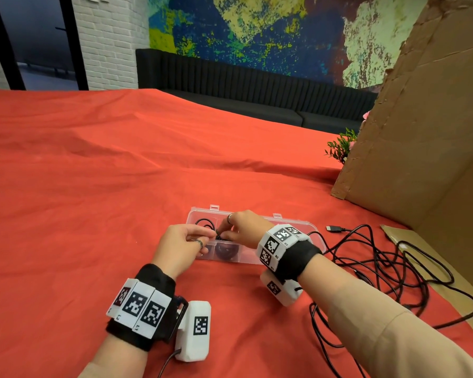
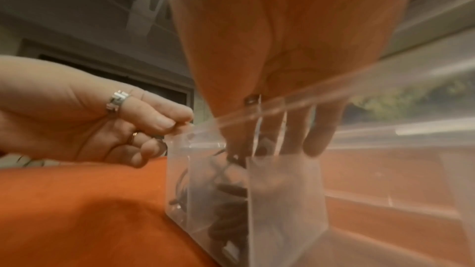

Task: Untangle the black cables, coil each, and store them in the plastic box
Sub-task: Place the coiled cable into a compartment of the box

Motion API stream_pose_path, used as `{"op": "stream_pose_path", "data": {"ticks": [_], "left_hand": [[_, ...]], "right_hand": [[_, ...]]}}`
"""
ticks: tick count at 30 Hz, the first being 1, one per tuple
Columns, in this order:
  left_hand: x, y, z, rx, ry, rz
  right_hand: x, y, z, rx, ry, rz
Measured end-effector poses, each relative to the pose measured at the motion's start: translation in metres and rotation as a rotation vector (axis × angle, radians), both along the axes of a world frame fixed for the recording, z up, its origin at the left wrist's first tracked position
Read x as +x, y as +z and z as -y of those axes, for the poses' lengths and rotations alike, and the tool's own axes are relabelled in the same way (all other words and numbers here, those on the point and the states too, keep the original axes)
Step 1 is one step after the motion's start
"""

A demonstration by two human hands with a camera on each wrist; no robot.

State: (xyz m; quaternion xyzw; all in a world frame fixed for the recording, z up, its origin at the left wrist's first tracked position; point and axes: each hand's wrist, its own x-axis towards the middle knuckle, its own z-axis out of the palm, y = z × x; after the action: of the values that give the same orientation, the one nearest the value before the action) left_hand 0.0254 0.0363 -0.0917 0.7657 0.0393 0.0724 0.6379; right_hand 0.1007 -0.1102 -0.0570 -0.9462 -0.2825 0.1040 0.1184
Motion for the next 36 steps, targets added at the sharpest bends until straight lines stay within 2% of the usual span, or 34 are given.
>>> {"op": "stream_pose_path", "data": {"ticks": [9, 14, 17, 21, 24, 28, 36], "left_hand": [[0.0, -0.001, -0.002, 0.014, 0.009, 0.003], [0.001, -0.002, -0.002, 0.009, 0.022, -0.001], [0.001, -0.001, -0.001, 0.004, 0.022, -0.003], [0.001, -0.001, -0.001, -0.007, 0.02, -0.005], [0.002, -0.002, -0.002, -0.006, 0.022, -0.005], [0.003, -0.002, -0.004, -0.016, 0.016, -0.001], [0.002, -0.001, -0.004, -0.005, 0.017, 0.006]], "right_hand": [[0.005, 0.011, -0.007, -0.415, 0.22, 0.07], [0.005, 0.014, -0.017, -0.561, 0.22, 0.094], [0.004, 0.017, -0.018, -0.496, 0.155, 0.012], [0.004, 0.009, -0.018, -0.235, -0.016, -0.141], [0.008, 0.002, -0.024, -0.243, -0.094, -0.139], [0.005, 0.013, -0.025, -0.29, -0.064, -0.192], [0.005, 0.021, -0.027, -0.321, -0.139, -0.283]]}}
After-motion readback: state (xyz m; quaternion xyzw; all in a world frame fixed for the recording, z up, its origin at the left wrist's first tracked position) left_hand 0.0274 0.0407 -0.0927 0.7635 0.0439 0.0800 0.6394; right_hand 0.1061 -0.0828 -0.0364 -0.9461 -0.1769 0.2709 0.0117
